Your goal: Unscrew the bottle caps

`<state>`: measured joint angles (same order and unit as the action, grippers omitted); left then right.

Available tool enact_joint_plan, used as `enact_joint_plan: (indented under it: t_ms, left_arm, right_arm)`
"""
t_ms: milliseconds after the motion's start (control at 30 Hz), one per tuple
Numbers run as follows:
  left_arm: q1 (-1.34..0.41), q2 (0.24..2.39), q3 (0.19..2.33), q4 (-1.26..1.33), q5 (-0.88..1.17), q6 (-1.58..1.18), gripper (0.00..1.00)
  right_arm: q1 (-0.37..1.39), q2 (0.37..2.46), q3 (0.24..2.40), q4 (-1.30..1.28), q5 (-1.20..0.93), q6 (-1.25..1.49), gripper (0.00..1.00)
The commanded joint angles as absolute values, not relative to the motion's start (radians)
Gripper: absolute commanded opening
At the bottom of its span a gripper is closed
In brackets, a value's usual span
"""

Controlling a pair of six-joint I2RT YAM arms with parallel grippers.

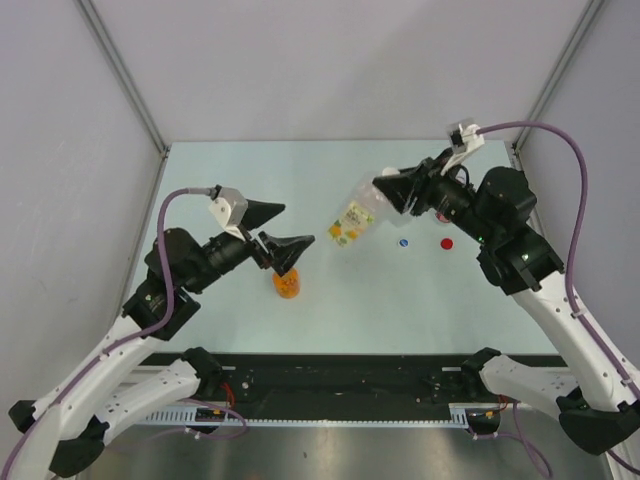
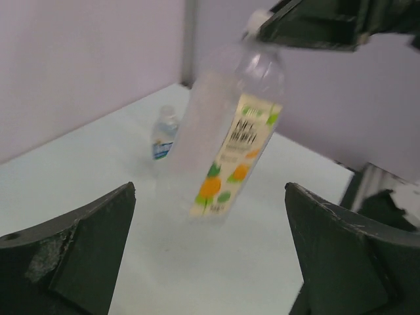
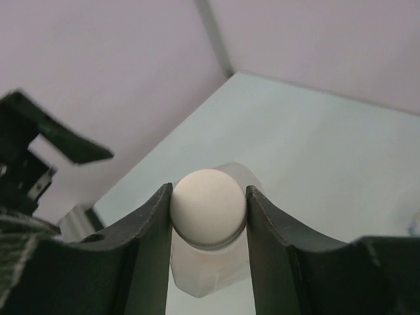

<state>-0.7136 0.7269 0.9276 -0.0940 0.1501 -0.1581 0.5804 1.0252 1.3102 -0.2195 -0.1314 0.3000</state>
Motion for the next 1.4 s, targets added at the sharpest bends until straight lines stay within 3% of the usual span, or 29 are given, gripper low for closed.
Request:
enact_joint_plan:
  t_ms: [0, 67, 167, 500, 933, 1100, 1367]
  left_arm:
    - [-0.652, 0.753, 1.006, 0.061, 0.611, -0.17, 1.0]
    - [-0.612, 0.79, 1.015, 0.11, 0.792, -0.256, 1.0]
    - [-0.563, 0.813, 0.986, 0.211, 0.883, -0.357, 1.0]
    - [-0.561, 0.848, 0.835, 0.475, 0.989, -0.627, 1.0]
    - [-0.624, 0.801, 0.816, 0.396, 0.991, -0.559, 1.0]
    - [-0.713, 0.818, 0.841, 0.233, 0.893, -0.419, 1.0]
    - [-0.719, 0.815, 0.844, 0.179, 0.718, -0.357, 1.0]
  right_arm:
    - [0.528, 0.948, 1.22, -0.181, -0.656, 0.33, 0.0]
    - [0.512, 0.902, 1.2, -0.151, -0.777, 0.336, 0.0]
    - [0.496, 0.858, 1.16, -0.115, -0.857, 0.362, 0.0]
    - [0.489, 0.821, 1.086, 0.192, -0.96, 0.564, 0.0]
    - [0.545, 0.903, 1.086, 0.351, -0.874, 0.632, 0.0]
    - [0.557, 0.917, 1.086, 0.359, -0.828, 0.643, 0.0]
    - [0.584, 0.899, 1.091, 0.339, -0.816, 0.627, 0.0]
